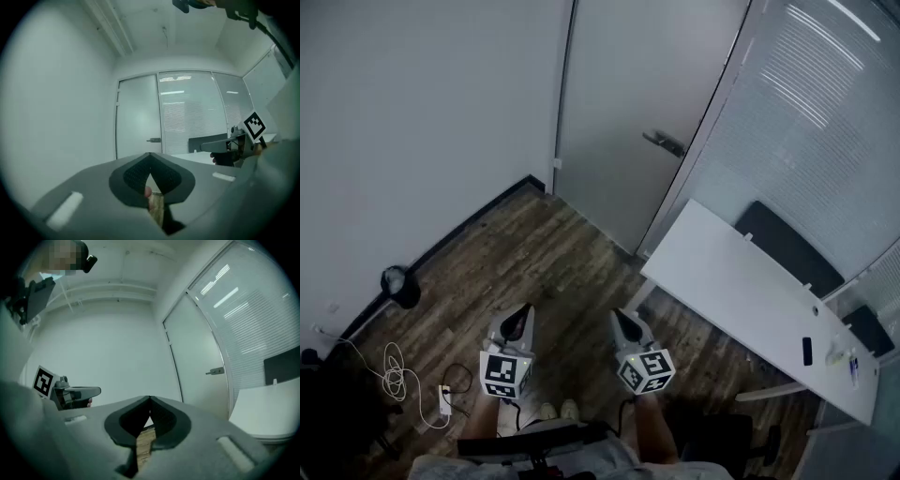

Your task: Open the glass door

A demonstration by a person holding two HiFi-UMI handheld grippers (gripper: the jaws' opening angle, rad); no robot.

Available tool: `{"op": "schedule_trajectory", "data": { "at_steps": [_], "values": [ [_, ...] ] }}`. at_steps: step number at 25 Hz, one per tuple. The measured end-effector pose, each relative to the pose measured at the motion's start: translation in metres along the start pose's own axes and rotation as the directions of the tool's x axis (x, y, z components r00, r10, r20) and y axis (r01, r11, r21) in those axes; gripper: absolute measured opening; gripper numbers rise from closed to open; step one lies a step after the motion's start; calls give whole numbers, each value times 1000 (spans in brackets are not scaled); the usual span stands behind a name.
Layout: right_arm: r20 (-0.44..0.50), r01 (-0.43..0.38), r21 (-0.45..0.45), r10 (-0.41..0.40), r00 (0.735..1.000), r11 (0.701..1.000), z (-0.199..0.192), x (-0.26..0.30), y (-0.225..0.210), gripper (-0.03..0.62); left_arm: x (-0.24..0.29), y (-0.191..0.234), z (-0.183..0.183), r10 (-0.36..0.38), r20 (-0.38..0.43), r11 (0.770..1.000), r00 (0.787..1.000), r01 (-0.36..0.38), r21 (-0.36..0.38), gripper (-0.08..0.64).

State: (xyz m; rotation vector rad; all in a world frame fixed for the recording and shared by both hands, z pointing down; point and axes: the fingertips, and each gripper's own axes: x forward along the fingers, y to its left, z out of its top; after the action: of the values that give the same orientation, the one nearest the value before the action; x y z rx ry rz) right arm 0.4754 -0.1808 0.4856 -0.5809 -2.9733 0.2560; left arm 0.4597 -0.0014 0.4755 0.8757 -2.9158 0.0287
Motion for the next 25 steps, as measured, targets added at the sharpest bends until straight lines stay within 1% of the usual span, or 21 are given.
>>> {"op": "schedule_trajectory", "data": {
  "at_steps": [3, 5, 11, 14, 16, 20, 25],
  "values": [
    [5, 1, -4, -1, 1000, 1000, 1, 4, 4, 2, -1, 12, 7, 15, 46, 1000, 999, -17, 25, 3],
    [5, 1, -7, -1, 1000, 1000, 0, 7, 8, 2, -1, 17, 8, 19, 53, 999, 998, -20, 28, 3],
    [-5, 2, -10, -2, 1000, 1000, -7, 12, 23, 2, -10, 24, 7, 0, 28, 1000, 1000, 0, 10, 3],
    [-8, 11, -13, -11, 1000, 1000, -9, 13, 25, 2, -11, 30, 6, 2, 50, 999, 999, -4, 33, 3],
    [-5, 20, -11, -20, 1000, 1000, -10, 14, 25, 2, -11, 33, 3, -3, 48, 999, 999, 1, 40, 3],
    [-1, 36, -4, -36, 999, 999, -16, 22, 29, 2, -10, 41, -3, -25, 33, 999, 999, 24, 22, 3],
    [-12, 31, -6, -32, 999, 999, -18, 41, 32, 2, 1, 54, 1, -28, 38, 999, 999, 27, 33, 3]
  ]
}}
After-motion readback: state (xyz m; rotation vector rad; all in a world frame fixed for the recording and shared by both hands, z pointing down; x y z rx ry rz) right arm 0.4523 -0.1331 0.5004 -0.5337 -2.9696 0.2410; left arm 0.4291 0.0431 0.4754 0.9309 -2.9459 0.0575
